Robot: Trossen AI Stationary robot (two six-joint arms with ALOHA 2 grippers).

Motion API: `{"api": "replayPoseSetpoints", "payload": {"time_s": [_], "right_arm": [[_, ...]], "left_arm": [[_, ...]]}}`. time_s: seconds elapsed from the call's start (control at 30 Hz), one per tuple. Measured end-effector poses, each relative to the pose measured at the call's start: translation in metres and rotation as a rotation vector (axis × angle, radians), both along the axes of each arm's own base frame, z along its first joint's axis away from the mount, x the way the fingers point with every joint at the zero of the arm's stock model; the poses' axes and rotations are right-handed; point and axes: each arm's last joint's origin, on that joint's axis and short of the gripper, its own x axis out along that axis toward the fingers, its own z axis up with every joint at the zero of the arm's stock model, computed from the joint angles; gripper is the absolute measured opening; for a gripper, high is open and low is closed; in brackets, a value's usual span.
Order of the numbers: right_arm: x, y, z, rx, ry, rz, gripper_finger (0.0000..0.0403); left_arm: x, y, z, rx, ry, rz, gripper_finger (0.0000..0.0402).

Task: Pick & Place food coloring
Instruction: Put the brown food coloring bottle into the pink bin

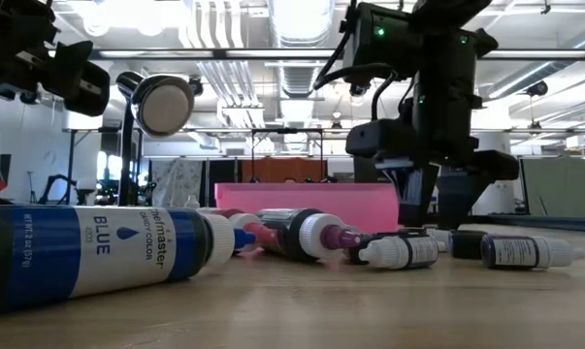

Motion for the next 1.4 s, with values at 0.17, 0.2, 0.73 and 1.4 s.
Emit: {"api": "replayPoseSetpoints", "payload": {"time_s": [0.17, 0.2, 0.73, 1.4], "right_arm": [[0.004, 0.009, 0.004, 0.066, -0.010, -0.035, 0.0168], [0.004, 0.009, 0.005, 0.070, -0.011, -0.051, 0.0167], [-0.002, 0.013, 0.009, 0.059, 0.035, -0.143, 0.0216], [-0.003, 0.024, 0.003, 0.090, 0.055, -0.202, 0.0192]], "left_arm": [[0.000, 0.000, 0.000, 0.000, 0.000, 0.000, 0.0142], [0.000, 0.000, 0.000, 0.000, 0.000, 0.000, 0.0142], [0.000, 0.000, 0.000, 0.000, 0.001, 0.000, 0.0142], [0.000, 0.000, 0.000, 0.000, 0.000, 0.000, 0.0142]]}}
